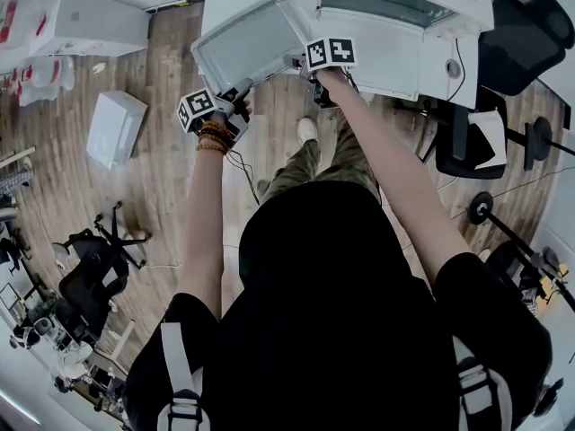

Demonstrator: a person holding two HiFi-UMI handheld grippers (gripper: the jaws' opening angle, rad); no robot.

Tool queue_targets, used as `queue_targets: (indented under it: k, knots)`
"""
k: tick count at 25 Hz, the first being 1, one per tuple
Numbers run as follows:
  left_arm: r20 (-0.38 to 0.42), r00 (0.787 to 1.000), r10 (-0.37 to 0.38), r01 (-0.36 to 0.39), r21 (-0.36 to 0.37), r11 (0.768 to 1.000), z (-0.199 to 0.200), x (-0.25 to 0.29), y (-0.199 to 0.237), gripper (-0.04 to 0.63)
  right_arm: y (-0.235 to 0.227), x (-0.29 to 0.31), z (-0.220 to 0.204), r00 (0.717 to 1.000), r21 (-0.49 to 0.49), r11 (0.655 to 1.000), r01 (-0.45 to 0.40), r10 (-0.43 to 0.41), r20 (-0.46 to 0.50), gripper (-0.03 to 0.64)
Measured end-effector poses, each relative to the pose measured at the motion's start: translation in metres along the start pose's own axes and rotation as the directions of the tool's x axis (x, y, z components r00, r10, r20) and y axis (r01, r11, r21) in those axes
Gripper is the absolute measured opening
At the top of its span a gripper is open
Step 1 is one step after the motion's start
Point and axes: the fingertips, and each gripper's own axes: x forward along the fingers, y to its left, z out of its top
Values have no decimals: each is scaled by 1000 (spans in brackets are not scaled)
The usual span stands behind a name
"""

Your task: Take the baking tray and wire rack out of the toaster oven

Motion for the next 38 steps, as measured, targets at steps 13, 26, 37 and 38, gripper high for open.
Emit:
queue_targets:
  k: [13,26,37,38]
  knots:
    - [27,998,-54,53,40,998,18,-2,2,179,2,-18,-16,964,-121,980,-161,130,-232,293]
    - [-229,937,265,-101,550,829,-28,20,-3,196,-8,-29,-20,942,-703,696,146,-314,-116,292]
    - [12,975,220,-169,682,712,-9,13,-61,196,23,-87,13,967,-726,639,253,-193,168,291]
    - [33,977,209,-171,706,687,-8,13,-74,196,31,-100,23,961,-723,634,276,-167,221,291]
